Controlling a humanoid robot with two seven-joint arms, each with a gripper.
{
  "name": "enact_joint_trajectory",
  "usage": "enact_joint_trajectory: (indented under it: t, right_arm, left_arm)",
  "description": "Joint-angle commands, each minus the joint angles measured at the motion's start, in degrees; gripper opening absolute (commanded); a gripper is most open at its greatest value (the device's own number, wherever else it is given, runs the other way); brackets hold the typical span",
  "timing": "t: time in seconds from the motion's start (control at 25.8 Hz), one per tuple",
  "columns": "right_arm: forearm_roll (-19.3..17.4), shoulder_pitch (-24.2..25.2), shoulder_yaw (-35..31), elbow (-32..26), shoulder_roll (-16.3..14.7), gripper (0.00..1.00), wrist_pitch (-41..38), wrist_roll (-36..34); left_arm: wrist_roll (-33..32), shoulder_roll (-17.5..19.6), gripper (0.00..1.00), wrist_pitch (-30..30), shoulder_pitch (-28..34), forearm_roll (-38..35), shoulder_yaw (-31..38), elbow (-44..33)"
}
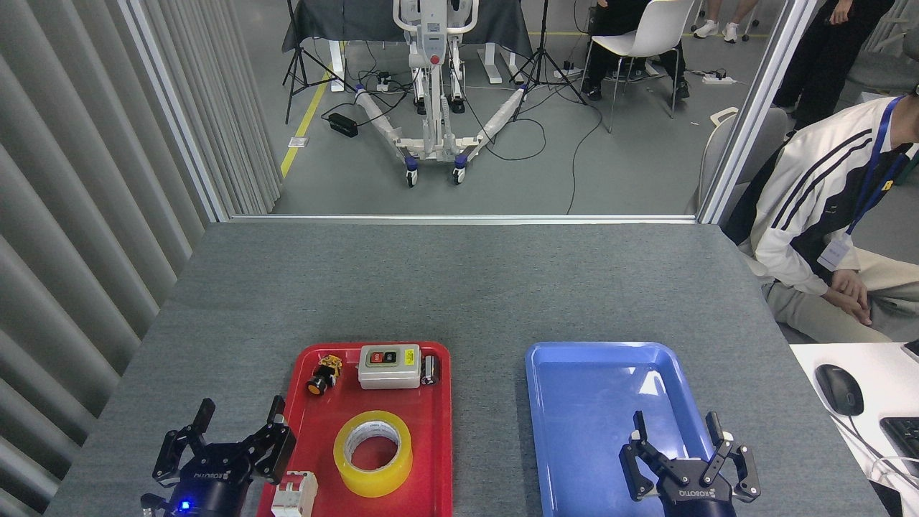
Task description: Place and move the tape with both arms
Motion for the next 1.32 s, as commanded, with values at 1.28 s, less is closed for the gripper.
enact_joint_trajectory:
  t: [1.28]
  right_arm:
    - [-1.17, 0.8, 0.06, -0.35, -0.15, 1.0, -0.3, 1.66]
  left_arm:
    - [-22.2, 4.76, 1.0, -1.38, -8.0, 0.35, -2.46, 2.03]
